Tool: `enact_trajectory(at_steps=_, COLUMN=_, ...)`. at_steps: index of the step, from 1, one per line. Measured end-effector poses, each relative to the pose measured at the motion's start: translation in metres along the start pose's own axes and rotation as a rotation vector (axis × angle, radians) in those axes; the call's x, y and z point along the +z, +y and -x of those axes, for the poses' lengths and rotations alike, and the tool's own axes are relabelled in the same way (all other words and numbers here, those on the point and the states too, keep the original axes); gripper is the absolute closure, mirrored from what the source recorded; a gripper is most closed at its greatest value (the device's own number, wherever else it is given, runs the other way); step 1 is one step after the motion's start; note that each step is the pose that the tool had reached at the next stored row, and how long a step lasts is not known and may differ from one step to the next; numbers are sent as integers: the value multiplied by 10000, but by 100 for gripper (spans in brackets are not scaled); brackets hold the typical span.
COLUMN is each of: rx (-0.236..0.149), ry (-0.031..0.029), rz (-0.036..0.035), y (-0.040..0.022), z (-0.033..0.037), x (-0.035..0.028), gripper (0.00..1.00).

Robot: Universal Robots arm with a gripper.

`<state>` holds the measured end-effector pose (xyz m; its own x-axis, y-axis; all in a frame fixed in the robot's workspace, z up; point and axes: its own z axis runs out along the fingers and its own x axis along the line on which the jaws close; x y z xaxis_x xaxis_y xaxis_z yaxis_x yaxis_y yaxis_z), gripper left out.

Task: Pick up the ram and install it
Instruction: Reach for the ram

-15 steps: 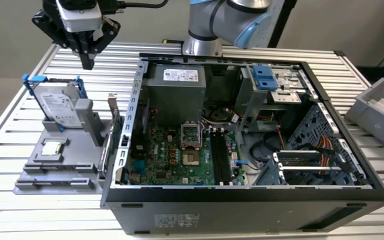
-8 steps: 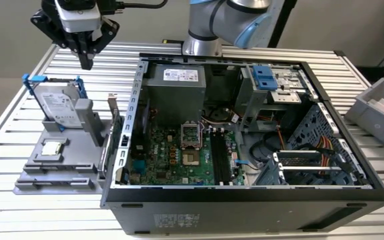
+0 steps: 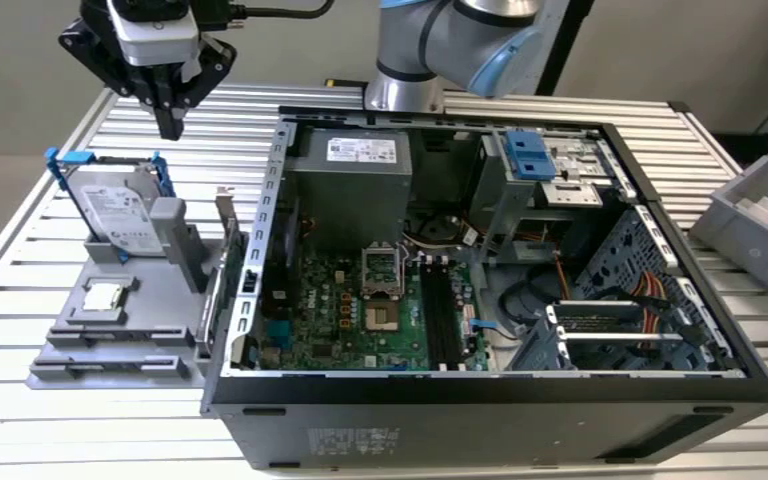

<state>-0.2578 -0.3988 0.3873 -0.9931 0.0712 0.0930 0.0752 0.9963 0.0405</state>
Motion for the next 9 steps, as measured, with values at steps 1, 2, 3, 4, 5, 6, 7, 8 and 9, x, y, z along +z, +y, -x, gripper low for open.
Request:
enact_trajectory(at_steps=1, rx=1, ry=8, rz=0, y=0, z=-2, x=1, gripper=100)
enact_trajectory(at_steps=2, rx=1, ry=15, rz=-1, y=0, z=-3, x=1, gripper=100)
enact_trajectory(at_steps=3, rx=1, ry=24, rz=-2, y=0, z=-5, x=2, gripper=100)
enact_trajectory(at_steps=4, rx=1, ry=32, rz=-2, y=-1, z=-6, x=3, gripper=100)
enact_trajectory(at_steps=5, rx=2, ry=40, rz=-3, y=-1, z=-8, x=3, gripper=100)
enact_trajectory(at_steps=6, rx=2, ry=49, rz=-3, y=-1, z=-9, x=4, gripper=100)
enact_trajectory(at_steps=7, rx=3, ry=57, rz=-4, y=-1, z=-11, x=5, gripper=100)
enact_trajectory(at_steps=8, rx=3, ry=66, rz=-5, y=-1, z=-12, x=5, gripper=100)
enact_trajectory(at_steps=9, rx=3, ry=74, rz=-5, y=-1, z=-13, x=6, gripper=100)
